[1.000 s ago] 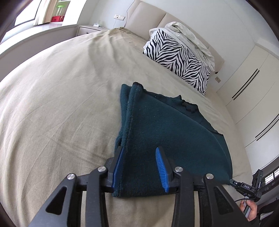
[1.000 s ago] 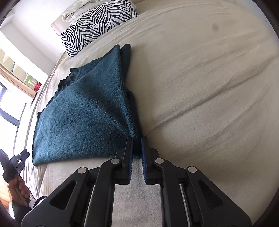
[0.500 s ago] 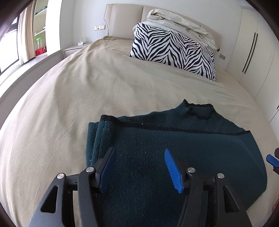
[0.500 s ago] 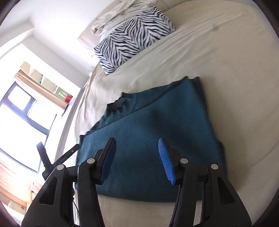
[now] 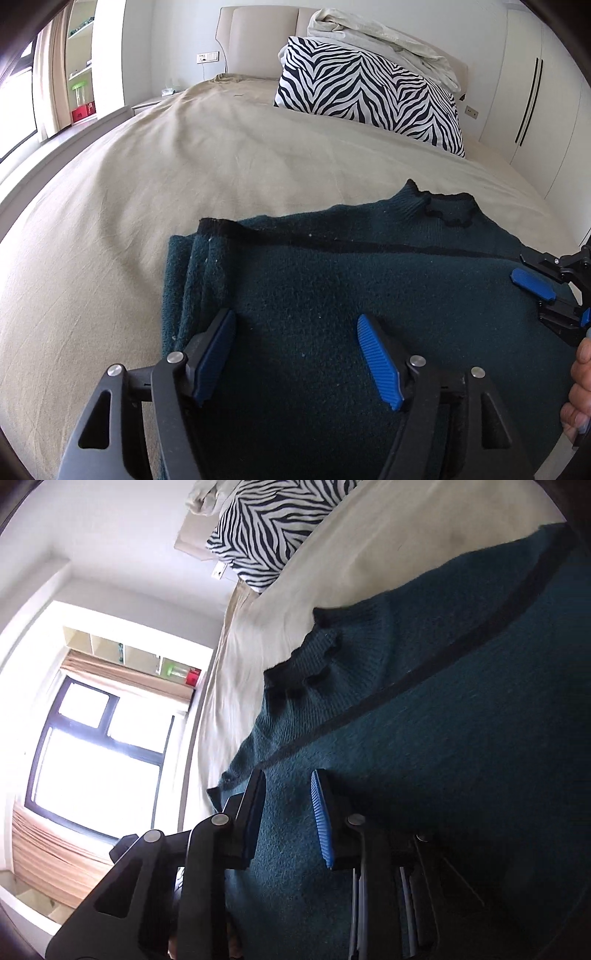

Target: Fold small clothes

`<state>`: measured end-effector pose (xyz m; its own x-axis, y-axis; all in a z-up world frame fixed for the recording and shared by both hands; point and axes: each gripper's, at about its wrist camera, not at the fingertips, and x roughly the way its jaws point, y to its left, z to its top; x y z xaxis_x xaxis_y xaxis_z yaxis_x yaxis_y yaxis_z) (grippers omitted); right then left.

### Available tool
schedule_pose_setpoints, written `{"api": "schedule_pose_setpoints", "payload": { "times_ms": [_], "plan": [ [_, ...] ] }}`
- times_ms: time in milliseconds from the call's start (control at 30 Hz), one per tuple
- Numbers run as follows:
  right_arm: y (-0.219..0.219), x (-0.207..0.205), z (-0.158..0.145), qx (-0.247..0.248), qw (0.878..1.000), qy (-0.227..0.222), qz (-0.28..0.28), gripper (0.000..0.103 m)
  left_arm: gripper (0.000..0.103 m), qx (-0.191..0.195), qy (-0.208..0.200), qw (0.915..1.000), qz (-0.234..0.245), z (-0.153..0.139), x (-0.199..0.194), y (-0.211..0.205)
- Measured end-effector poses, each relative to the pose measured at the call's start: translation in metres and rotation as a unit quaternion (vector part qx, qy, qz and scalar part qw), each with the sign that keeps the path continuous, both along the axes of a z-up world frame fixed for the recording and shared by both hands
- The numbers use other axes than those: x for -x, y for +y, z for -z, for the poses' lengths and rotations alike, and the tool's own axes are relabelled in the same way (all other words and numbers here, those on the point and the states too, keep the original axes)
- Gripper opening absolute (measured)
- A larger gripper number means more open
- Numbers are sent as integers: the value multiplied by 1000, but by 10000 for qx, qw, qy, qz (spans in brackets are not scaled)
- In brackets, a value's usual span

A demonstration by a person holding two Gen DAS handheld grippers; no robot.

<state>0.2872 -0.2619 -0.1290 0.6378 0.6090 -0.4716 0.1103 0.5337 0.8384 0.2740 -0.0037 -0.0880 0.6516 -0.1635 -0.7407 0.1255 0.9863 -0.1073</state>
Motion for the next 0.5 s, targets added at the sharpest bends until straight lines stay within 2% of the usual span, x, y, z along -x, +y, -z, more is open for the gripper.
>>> {"api": "schedule_pose_setpoints", "payload": {
  "times_ms": [100,200,300,333,433,500],
  "plan": [
    [-56,23,-4,211,9968,-62,762,23,71,12,-11,10000,2,0,1,-1],
    [-119,53,0,-23,9871,46,1598,20,71,-17,-20,10000,-2,0,1,-1],
    [-150,82,-22,605,9727,248,2228,25,71,-28,-38,10000,-14,0,2,-1],
    [-156,91,-28,609,9703,276,2326,26,71,-26,-35,10000,-10,0,2,-1],
    [-144,108,-44,244,9798,11,1983,27,71,-77,-64,9999,-27,-1,3,-3],
    [-109,110,-58,264,9903,-215,1350,27,71,-95,-71,9999,-32,-1,3,-3]
  ]
}}
